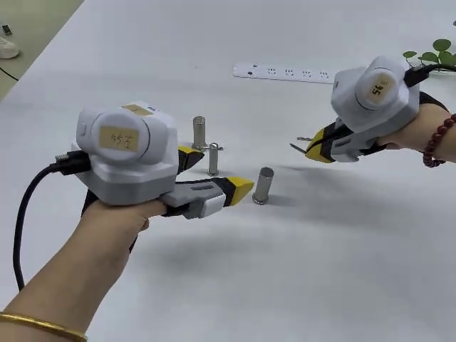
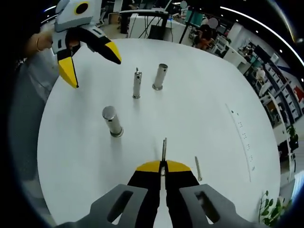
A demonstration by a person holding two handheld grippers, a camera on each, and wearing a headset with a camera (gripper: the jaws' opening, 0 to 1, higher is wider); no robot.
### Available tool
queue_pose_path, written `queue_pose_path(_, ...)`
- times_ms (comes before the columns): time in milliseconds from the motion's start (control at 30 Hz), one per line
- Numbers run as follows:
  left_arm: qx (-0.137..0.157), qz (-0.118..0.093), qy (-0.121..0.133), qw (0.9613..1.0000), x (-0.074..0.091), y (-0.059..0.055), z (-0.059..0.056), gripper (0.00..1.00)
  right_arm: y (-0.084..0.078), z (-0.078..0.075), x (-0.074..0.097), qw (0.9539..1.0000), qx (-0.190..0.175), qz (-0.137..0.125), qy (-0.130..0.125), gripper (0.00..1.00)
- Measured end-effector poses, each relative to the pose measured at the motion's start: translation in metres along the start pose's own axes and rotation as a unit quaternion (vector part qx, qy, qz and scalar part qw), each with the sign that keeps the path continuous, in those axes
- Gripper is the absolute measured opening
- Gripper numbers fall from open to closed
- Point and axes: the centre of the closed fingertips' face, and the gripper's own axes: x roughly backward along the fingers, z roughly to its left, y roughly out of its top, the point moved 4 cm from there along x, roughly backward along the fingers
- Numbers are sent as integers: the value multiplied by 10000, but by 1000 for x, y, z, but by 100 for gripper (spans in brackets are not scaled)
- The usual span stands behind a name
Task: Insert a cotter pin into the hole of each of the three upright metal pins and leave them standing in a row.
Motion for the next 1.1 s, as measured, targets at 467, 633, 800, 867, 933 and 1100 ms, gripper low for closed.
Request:
queue_pose_path(467, 110, 220, -325, 9992, -15, 13, -8, 34, 38, 29, 20, 9948, 848, -560, 36, 0)
queue_pose_path(633, 242, 316, -450, 9982, -21, 14, -11, 30, 48, 37, 24, 9915, 1111, -676, 51, 0)
queue_pose_path(800, 585, 298, -526, 9965, -24, 16, -13, 26, 55, 38, 26, 9878, 1336, -802, 67, 0)
queue_pose_path(867, 668, 249, -584, 9957, -25, 18, -15, 25, 58, 41, 28, 9864, 1388, -879, 81, 0)
queue_pose_path(933, 758, 245, -609, 9950, -25, 19, -16, 23, 61, 44, 30, 9849, 1451, -943, 99, 0)
queue_pose_path(1100, 1086, 225, -690, 9914, -27, 22, -17, 17, 67, 48, 32, 9816, 1618, -1012, 74, 0)
